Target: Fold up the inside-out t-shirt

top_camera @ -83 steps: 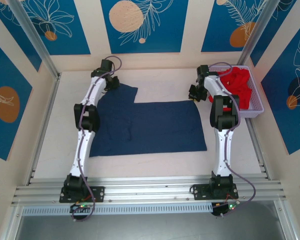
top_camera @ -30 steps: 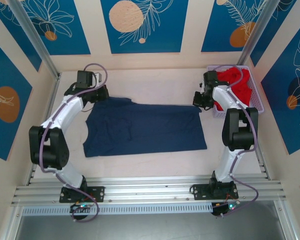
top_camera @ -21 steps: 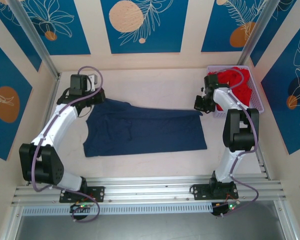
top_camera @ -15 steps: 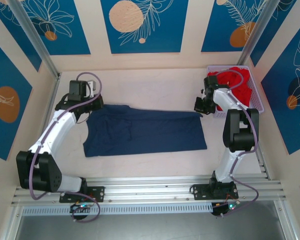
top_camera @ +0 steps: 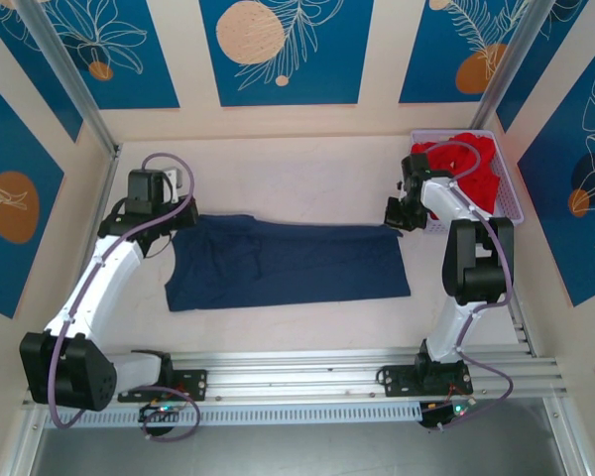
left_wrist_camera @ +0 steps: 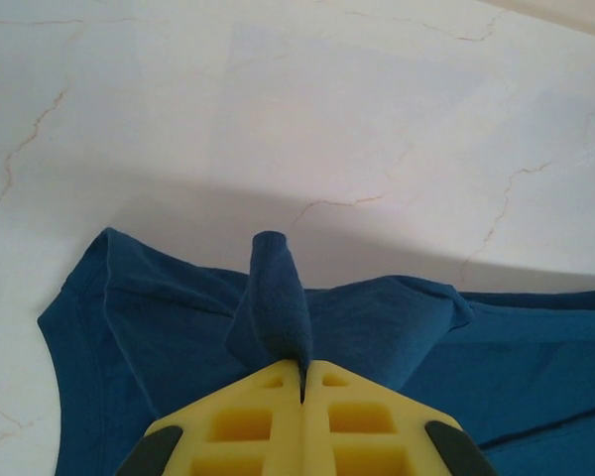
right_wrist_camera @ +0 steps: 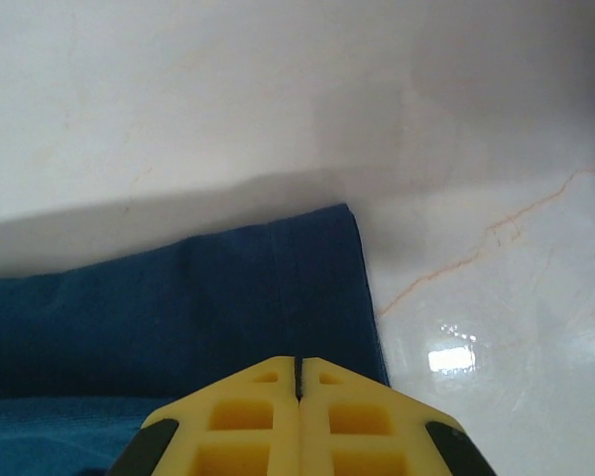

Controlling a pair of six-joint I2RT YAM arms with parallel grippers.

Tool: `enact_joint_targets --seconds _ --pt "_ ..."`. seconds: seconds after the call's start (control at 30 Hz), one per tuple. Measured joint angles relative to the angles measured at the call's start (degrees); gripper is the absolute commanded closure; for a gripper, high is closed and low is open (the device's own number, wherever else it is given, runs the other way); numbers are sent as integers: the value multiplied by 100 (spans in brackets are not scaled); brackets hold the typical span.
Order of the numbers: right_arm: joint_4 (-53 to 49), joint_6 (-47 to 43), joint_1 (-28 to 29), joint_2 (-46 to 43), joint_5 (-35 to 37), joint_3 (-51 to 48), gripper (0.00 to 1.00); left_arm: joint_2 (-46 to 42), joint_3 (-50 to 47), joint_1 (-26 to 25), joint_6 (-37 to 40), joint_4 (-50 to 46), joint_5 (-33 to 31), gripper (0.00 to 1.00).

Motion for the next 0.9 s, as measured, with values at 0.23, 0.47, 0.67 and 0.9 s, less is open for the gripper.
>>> enact_joint_targets --seconds 0.23,0.47,0.67,0.9 --pt "-48 92 28 -116 44 -356 82 -356 -688 0 -50 -114 52 100" --pt "24 284 72 -334 192 -741 48 -437 -1784 -227 -372 -63 308 96" --pt "667 254 647 -1268 -149 -964 42 -439 -2194 -341 -597 -26 540 60" --pt "1080 210 1508 -1047 -369 -680 42 -188 -1781 -348 -560 374 518 38"
